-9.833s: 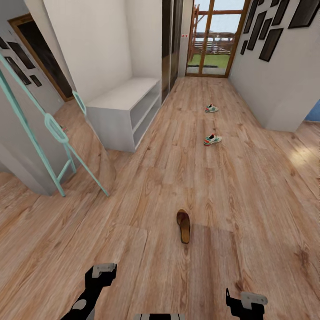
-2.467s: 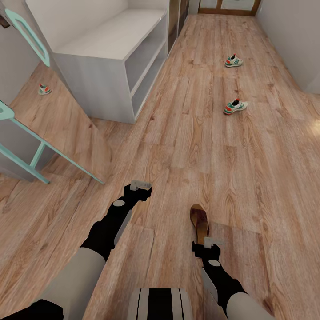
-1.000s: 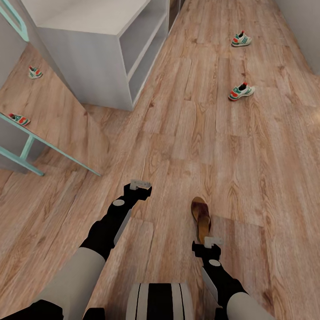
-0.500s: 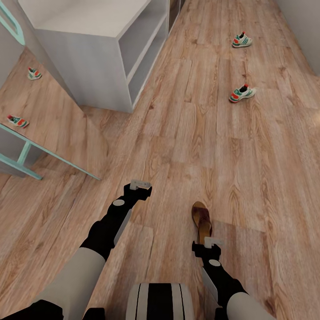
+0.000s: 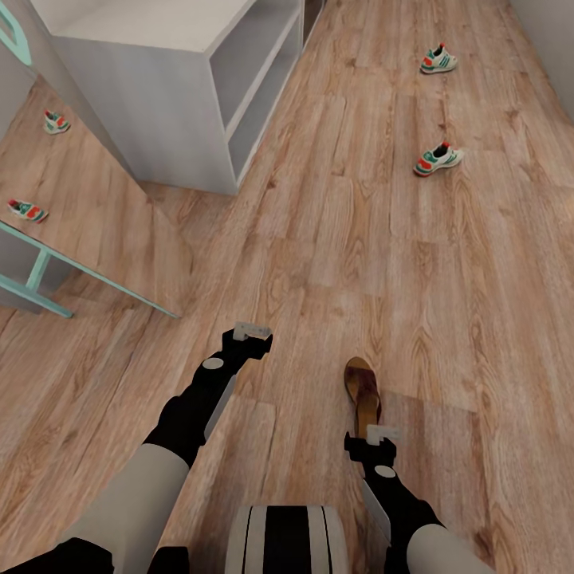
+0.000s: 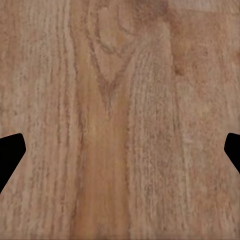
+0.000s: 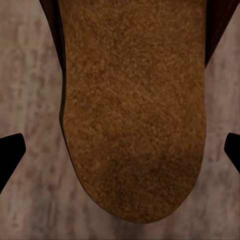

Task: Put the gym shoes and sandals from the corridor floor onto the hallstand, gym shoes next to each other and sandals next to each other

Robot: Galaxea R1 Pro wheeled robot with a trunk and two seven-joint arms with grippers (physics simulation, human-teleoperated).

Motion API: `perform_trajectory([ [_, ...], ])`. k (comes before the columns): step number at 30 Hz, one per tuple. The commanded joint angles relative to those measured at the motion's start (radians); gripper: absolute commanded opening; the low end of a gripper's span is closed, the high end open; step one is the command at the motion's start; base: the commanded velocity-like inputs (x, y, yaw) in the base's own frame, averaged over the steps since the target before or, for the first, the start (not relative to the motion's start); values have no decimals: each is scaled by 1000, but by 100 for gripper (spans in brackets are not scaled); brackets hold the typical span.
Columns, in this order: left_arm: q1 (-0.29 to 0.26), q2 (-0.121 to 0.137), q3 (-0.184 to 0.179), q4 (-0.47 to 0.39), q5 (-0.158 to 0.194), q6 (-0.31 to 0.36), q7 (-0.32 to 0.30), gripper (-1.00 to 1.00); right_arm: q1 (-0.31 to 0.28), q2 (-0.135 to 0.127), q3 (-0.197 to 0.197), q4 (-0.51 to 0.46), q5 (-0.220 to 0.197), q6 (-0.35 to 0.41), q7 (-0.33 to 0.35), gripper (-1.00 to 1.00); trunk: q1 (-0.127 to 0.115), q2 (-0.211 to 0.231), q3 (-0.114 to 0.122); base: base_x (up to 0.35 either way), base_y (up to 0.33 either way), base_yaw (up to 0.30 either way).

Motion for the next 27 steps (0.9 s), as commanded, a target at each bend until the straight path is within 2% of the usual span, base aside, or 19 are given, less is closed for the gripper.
perform_trajectory([
  [1, 0, 0, 0, -1, -3, 5, 0, 100, 0, 0, 1, 1, -1, -3, -4, 100, 0, 0, -1, 0, 0, 0],
  [11, 0, 0, 0, -1, -3, 5, 0, 100, 0, -1, 1, 1, -1, -3, -3, 100, 0, 0, -1, 3, 0, 0],
  [27, 0, 2, 1, -1, -5, 5, 0, 100, 0, -4, -1, 1, -1, -3, -2, 100, 0, 0, -1, 69, 0, 0],
])
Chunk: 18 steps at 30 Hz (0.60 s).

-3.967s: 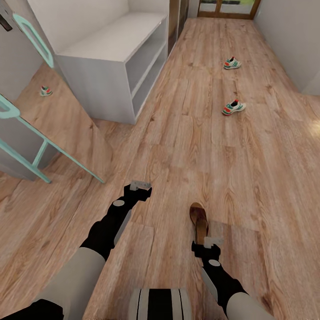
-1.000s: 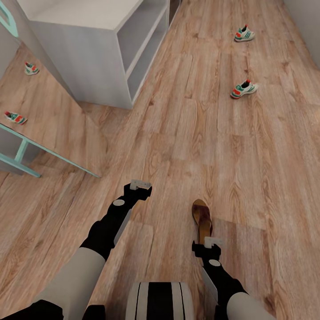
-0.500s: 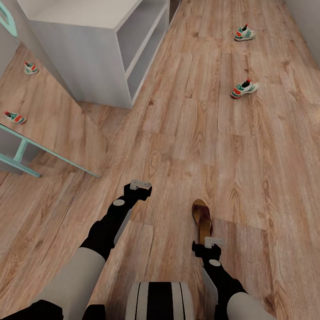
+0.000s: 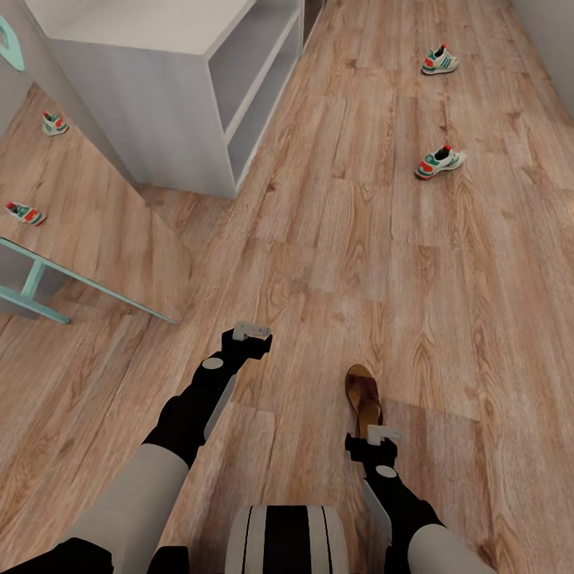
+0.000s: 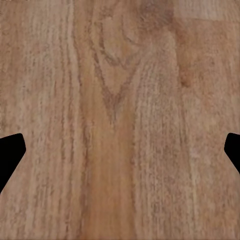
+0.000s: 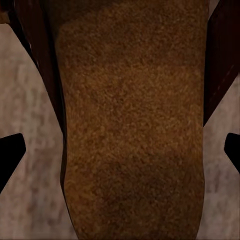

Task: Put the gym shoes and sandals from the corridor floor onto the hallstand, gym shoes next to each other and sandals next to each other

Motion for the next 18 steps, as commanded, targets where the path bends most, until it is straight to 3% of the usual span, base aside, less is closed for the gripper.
perform_trajectory([
  [1, 0, 0, -1, -1, -3, 5, 0, 100, 0, 0, 1, 1, -1, -3, -3, -100, 0, 0, 0, 5, 0, 0],
  [18, 0, 0, 0, -3, -4, 5, -1, 100, 0, 0, 1, -1, -1, -3, -3, -100, 0, 0, 0, 0, 0, 0],
])
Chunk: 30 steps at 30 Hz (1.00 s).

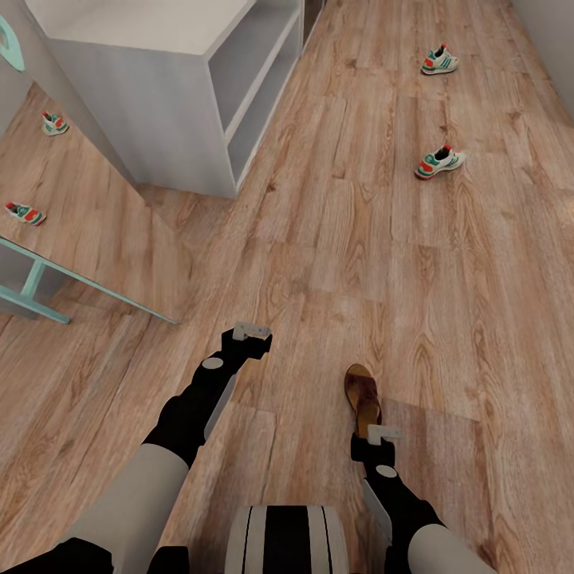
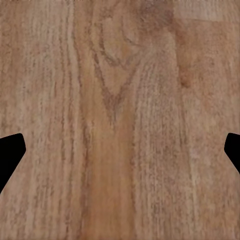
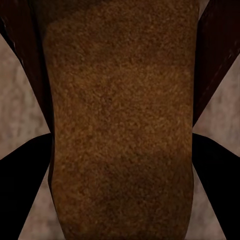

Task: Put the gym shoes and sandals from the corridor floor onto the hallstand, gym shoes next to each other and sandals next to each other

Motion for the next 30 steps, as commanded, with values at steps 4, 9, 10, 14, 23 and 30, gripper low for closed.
perform_trajectory([
  [4, 0, 0, 0, -1, -3, 5, 0, 100, 0, 0, 2, 1, -3, -3, -2, -100, 0, 0, 0, 0, 0, 0],
  [9, 0, 2, 1, -1, -2, 9, 3, 100, -1, 0, 2, -4, -4, -3, -2, -100, -2, 1, 15, 0, 0, 0],
  [10, 0, 3, 1, -1, -3, 10, 3, 100, -1, 0, 2, -4, -5, -3, -2, -100, -2, 1, 19, 0, 0, 0],
  [14, 0, 3, 1, -1, -4, 12, 3, 100, 0, 0, 2, -5, -5, -3, -2, -100, -4, 2, 34, 0, 0, 0],
  [23, 0, 4, 1, -1, -4, 15, 3, 100, 0, 0, 2, -6, -4, -5, -4, -100, -8, 4, 69, 0, 0, 0],
  [30, 38, 12, 6, 13, -10, 15, 6, 100, 0, 1, 2, 0, -2, -16, -8, -100, -11, 6, 99, 0, 0, -15],
])
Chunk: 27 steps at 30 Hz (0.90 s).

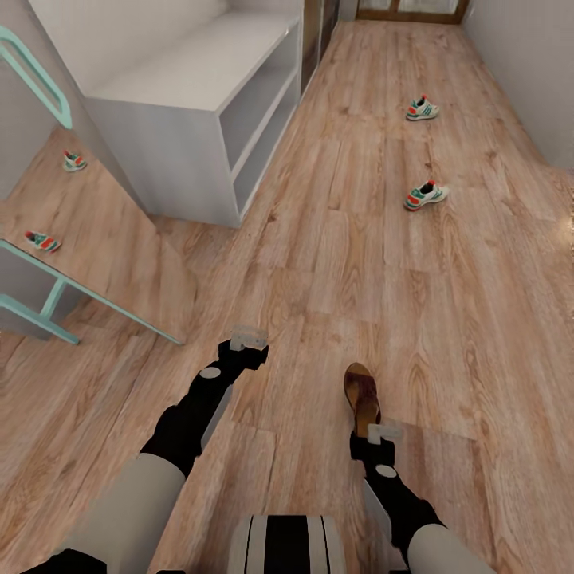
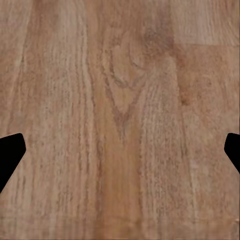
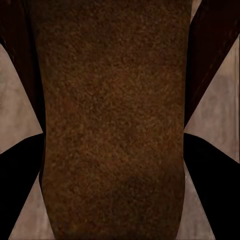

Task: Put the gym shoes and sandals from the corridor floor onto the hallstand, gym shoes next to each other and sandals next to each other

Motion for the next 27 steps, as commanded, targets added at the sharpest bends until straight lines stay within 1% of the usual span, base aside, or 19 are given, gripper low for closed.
perform_trajectory([
  [1, 27, 1, 0, -1, -5, 0, 3, 100, 0, 0, 1, 2, -2, -4, -3, -100, -1, 0, 5, 0, 0, -67],
  [3, 58, 5, 0, -4, -5, -5, 4, 100, 1, 0, 1, 2, -2, -5, -3, -100, -2, 1, 16, 0, 0, -67],
  [4, 90, 10, 0, -7, -4, -9, 5, 100, 2, -1, 1, 2, -2, -17, -3, -100, -2, 1, 21, 0, 0, -67],
  [6, 133, 16, 0, -11, -4, -21, 6, 100, 7, -2, 1, 3, 0, -48, -1, -100, -3, 1, 32, 0, 0, -67],
  [9, 190, 25, 3, -13, -5, -71, 6, 100, 41, -23, 1, 4, 0, -107, 0, -100, -4, 2, 49, 0, 0, -52],
  [12, 220, 31, 3, -12, -5, -103, 6, 100, 57, -34, 2, 6, 2, -134, 0, -100, -6, 3, 65, 0, 0, -21],
  [16, 287, 46, 4, -10, -5, -160, 7, 100, 89, -53, 2, 31, 2, -181, 1, -100, -7, 4, 87, 0, 0, -8],
  [18, 335, 58, 5, -2, -4, -207, 8, 100, 113, -66, 3, 53, 2, -231, 2, -100, -8, 4, 98, 0, 0, -2],
  [21, 379, 73, 5, 5, -2, -260, 7, 100, 138, -76, 3, 79, 3, -296, 3, -100, -10, 5, 114, 0, 0, -1],
  [22, 409, 85, 6, 13, -1, -293, 8, 100, 155, -83, 4, 104, 9, -348, 4, -100, -10, 5, 119, 0, 0, 0],
  [25, 443, 98, 6, 30, 1, -326, 9, 100, 171, -94, 4, 140, 22, -419, 4, -100, -11, 6, 136, 0, 0, 0],
  [27, 474, 108, 8, 58, 3, -359, 13, 100, 180, -110, 4, 193, 33, -499, 4, -100, -12, 6, 147, 0, 0, 0],
])
